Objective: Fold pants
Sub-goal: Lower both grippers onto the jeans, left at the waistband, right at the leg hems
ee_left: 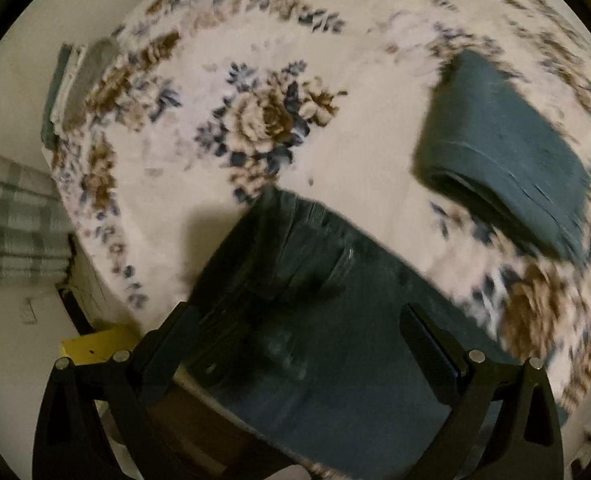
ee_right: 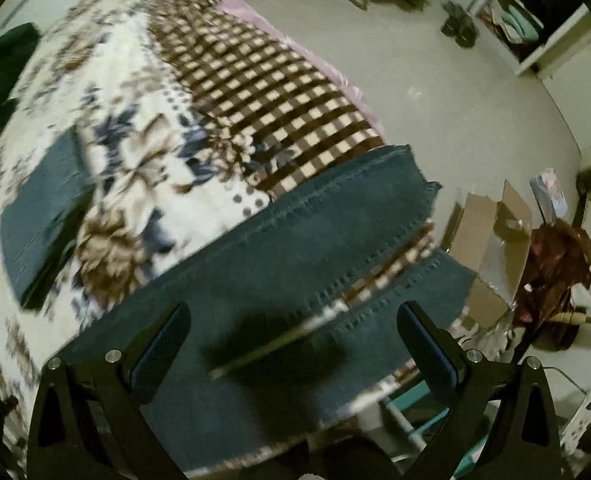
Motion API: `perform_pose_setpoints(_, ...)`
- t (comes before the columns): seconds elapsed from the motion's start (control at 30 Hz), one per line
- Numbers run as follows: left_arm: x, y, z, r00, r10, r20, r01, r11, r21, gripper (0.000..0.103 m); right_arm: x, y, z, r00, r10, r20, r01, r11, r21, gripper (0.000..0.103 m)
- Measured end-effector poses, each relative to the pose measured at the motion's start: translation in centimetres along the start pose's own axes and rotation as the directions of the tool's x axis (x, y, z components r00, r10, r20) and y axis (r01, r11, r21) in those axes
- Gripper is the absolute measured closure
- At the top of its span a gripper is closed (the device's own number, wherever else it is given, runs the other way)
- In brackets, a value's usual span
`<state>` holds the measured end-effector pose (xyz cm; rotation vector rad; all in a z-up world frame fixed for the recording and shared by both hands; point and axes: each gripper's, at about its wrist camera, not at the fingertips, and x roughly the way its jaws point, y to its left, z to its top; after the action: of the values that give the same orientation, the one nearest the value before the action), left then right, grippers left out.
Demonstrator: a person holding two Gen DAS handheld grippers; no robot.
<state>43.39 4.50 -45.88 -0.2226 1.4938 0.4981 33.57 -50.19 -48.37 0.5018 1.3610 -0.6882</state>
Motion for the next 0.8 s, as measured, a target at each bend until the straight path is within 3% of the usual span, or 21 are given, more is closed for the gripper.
perform_pose_setpoints(0.17,6.8,-2.9,4.9,0.999,0.008,-0.034,-0.010,0.999,-0.046,0.000,6.9,1.5,3.4,0.997,-0.046,-0.058,0.049,0.998,0.047,0.000)
perform_pose_setpoints(0.3,12.9,-4.0,6.5,0.986,-0.018,-0.163,0.006,0.997,-0.076,0.001,11.5,1.3,5.9,0.992,-0.078,-0.100,0.087,0.992,0.090,0.000)
perform_pose_setpoints(0.37,14.1,-4.4,6.5,0.981,-0.023,-0.191,0.010,0.998,-0.065,0.001,13.6,0.8,6.9,0.987,-0.097,-0.130,0.113,0.986,0.125,0.000)
perform_pose_setpoints(0.47,14.0,-4.5,6.3,0.985,-0.036,-0.167,0.027,0.998,-0.052,0.003,16.2,-0.6,7.9,0.979,-0.088,-0.182,0.125,0.971,0.202,0.000)
perform_pose_setpoints(0.5,13.7,-4.2,6.1,0.987,-0.054,-0.154,0.045,0.997,-0.063,0.007,16.9,-0.9,8.2,0.977,-0.084,-0.197,0.128,0.967,0.221,0.000)
perform_pose_setpoints(0.57,13.1,-3.1,5.8,0.987,-0.101,-0.124,0.088,0.990,-0.106,0.034,17.8,-1.6,8.5,0.973,-0.077,-0.216,0.131,0.960,0.248,0.000)
perform_pose_setpoints(0.6,12.4,-2.2,5.5,0.987,-0.125,-0.100,0.109,0.983,-0.148,0.042,18.1,-1.9,8.5,0.972,-0.075,-0.224,0.133,0.957,0.258,0.000)
perform_pose_setpoints(0.67,11.7,-0.2,5.1,0.981,-0.180,-0.071,0.159,0.959,-0.234,0.078,18.6,-2.3,8.5,0.968,-0.072,-0.240,0.138,0.953,0.270,0.000)
perform_pose_setpoints(0.73,11.3,1.8,4.6,0.963,-0.266,-0.047,0.240,0.922,-0.303,0.081,18.9,-2.8,8.3,0.966,-0.049,-0.255,0.124,0.951,0.284,0.010)
perform_pose_setpoints(0.77,10.8,2.1,4.5,0.956,-0.292,-0.036,0.270,0.920,-0.283,0.081,19.0,-3.2,8.4,0.966,-0.037,-0.255,0.112,0.952,0.285,0.015)
perform_pose_setpoints(0.8,10.3,2.3,4.5,0.952,-0.305,-0.022,0.290,0.923,-0.252,0.081,19.1,-3.3,8.3,0.967,-0.024,-0.253,0.097,0.954,0.283,0.027)
